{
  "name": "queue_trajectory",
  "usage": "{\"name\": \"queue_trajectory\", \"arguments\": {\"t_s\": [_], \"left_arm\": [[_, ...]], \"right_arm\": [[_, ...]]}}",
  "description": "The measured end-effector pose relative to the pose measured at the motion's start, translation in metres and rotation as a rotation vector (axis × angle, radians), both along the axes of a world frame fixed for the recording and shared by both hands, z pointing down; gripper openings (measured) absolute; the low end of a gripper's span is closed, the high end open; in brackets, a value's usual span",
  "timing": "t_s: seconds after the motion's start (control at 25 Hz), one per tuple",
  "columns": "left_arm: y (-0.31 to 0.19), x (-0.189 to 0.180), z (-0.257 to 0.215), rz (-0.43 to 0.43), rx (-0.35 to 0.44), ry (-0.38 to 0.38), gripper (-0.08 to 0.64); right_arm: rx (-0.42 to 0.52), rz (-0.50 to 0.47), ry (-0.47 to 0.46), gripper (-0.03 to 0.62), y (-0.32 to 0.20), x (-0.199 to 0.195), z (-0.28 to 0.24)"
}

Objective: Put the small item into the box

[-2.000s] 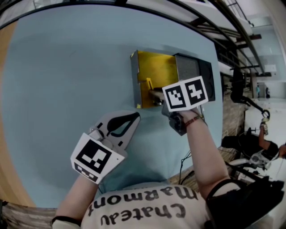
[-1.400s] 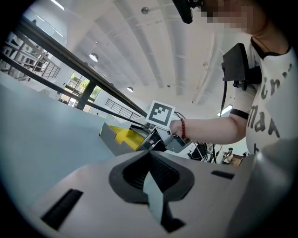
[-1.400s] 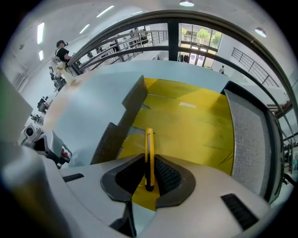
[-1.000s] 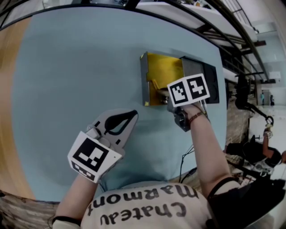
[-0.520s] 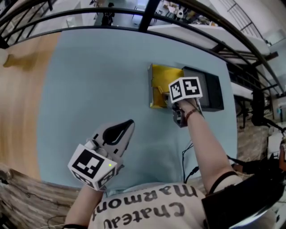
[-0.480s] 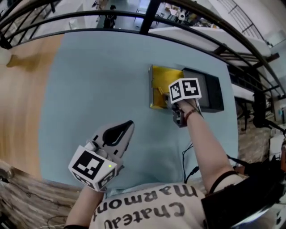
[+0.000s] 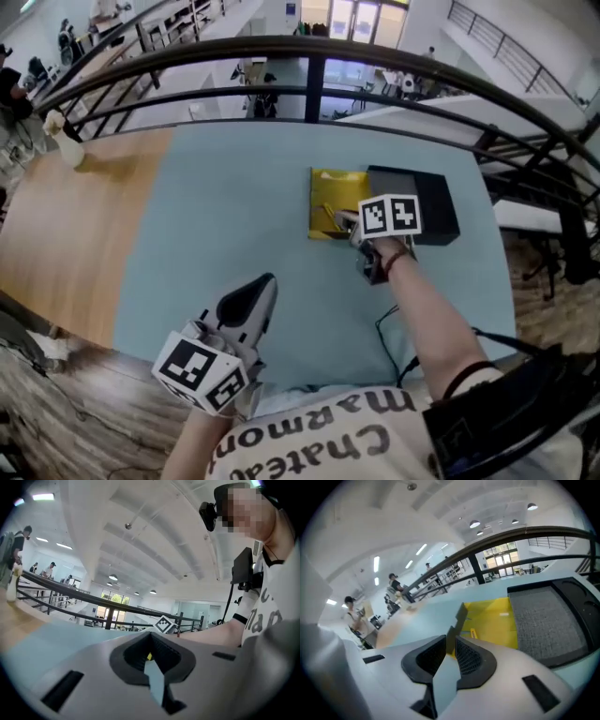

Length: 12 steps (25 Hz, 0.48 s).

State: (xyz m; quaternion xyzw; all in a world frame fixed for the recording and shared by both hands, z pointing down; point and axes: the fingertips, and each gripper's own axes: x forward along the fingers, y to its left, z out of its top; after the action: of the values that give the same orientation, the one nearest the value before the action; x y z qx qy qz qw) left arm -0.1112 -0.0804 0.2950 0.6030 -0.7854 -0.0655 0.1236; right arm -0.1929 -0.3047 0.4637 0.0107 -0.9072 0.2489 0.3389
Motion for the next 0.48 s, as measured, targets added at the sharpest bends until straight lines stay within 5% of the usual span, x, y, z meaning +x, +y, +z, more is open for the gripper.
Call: {"name": "queue_trajectory", "arguments": {"t_s": [0.2,0.48], "left_arm": [[-0.018,0.056,-0.039,0.0,0.054,-0.089,0.002],[-0.05,0.101,-0.077,0.054,0.125,-0.111,0.002]], "right_arm": [[-0.081,-0.082,-0.234,0.067,0.029,0.055,-0.071],[0.029,-0.051,-0.411,0.058,0.023,0.121,-0.161]]}}
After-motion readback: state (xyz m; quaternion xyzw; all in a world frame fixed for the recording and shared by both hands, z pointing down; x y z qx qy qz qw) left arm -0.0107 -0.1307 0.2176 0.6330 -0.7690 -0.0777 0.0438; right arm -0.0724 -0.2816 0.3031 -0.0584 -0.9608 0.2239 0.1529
